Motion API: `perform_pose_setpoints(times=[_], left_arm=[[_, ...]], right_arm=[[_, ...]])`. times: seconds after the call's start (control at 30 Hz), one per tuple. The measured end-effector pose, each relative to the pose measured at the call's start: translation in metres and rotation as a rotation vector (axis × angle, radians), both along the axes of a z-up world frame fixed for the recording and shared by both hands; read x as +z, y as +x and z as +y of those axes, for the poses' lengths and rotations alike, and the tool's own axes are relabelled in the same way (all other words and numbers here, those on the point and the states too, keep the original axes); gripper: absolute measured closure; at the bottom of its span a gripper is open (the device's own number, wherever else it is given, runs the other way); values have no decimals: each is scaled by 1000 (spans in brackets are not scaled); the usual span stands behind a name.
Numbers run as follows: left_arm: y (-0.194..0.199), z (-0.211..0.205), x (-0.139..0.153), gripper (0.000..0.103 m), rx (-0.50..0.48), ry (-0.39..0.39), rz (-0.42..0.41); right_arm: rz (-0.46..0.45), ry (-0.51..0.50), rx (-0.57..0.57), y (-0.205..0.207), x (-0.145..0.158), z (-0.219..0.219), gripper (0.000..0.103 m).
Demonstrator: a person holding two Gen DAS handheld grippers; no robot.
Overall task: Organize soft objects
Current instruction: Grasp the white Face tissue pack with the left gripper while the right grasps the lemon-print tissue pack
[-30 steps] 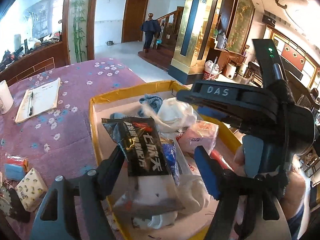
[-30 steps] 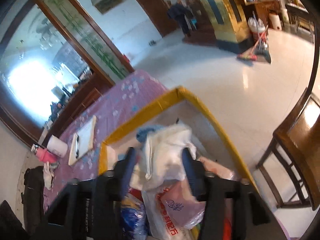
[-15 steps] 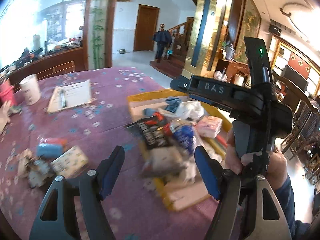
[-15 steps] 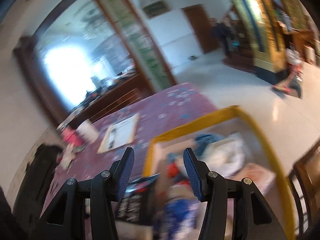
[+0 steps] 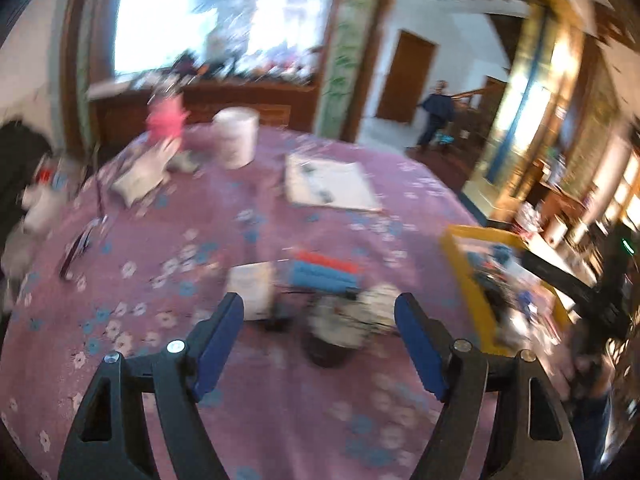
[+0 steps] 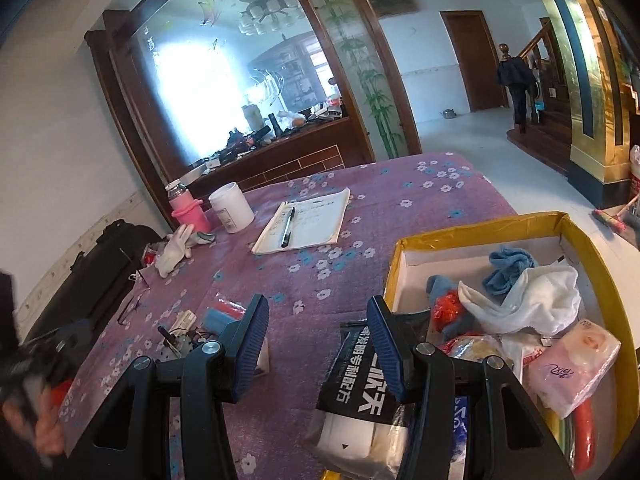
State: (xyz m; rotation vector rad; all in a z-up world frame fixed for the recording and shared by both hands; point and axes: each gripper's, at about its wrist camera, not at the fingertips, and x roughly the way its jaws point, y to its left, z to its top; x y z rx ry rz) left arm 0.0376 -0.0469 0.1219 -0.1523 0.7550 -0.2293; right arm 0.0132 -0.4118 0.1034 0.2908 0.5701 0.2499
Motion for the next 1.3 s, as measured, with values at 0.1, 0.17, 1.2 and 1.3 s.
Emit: perform_pose_setpoints(times=[0.1, 0.17, 1.2, 1.3], left_arm=[[45, 20, -27, 26, 36, -6, 108], [72, 26, -48, 26, 86, 14, 175], [69, 36, -106, 60, 138, 85, 218], [71, 42, -106, 60, 137, 49, 226]], right_arm=[[5, 0, 8, 0, -1, 2, 48], [6, -8, 7, 0, -1, 4, 48], [369, -109, 204, 101, -34, 135, 49], [445, -165, 207, 137, -59, 152, 60]])
